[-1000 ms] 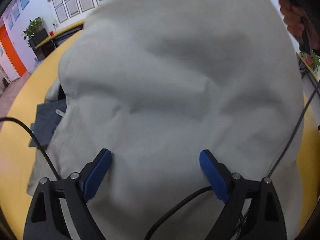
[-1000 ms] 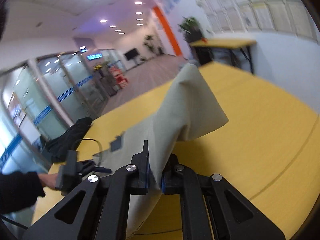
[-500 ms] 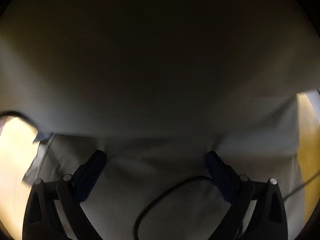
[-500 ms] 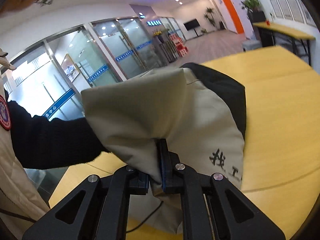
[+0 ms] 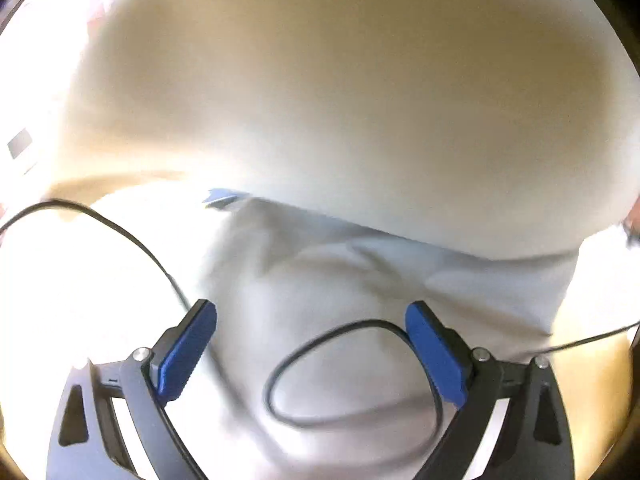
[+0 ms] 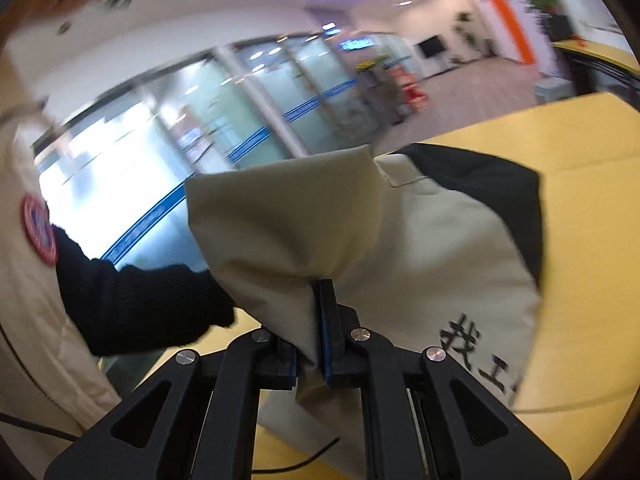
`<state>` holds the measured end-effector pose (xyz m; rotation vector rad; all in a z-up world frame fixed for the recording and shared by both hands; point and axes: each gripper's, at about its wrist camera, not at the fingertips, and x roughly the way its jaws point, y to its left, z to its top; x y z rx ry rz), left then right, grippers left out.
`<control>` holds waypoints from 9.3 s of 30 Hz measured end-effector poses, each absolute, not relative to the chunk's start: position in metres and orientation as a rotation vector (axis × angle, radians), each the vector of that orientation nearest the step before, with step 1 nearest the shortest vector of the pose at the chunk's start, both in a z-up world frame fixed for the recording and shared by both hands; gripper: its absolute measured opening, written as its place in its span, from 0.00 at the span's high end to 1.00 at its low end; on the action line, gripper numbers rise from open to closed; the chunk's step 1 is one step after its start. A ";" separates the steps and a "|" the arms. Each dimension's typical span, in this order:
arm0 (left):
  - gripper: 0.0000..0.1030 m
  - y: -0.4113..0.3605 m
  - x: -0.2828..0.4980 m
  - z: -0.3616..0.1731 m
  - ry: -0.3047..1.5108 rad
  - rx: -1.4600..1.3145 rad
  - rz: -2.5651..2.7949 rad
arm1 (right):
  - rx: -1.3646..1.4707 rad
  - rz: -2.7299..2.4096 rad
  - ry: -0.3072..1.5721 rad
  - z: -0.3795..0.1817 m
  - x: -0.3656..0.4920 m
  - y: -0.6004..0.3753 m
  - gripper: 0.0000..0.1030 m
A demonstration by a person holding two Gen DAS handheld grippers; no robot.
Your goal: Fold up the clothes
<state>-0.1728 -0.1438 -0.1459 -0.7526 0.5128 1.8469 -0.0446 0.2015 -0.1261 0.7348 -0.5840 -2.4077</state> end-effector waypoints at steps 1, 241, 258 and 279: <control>0.05 -0.172 -0.173 -0.134 0.480 -0.770 1.914 | 0.756 -2.366 -0.577 -0.138 -0.051 0.191 0.92; 0.00 -0.302 0.062 -0.231 0.277 -0.912 1.683 | 1.700 -2.178 -0.529 -0.242 -0.196 -0.089 0.97; 0.00 -0.334 0.058 -0.231 0.277 -0.987 1.705 | 1.782 -2.206 -0.364 -0.253 -0.201 -0.099 0.95; 0.00 -0.270 0.057 -0.141 0.314 -0.745 1.665 | 1.311 -2.228 -0.246 -0.150 -0.070 0.000 0.15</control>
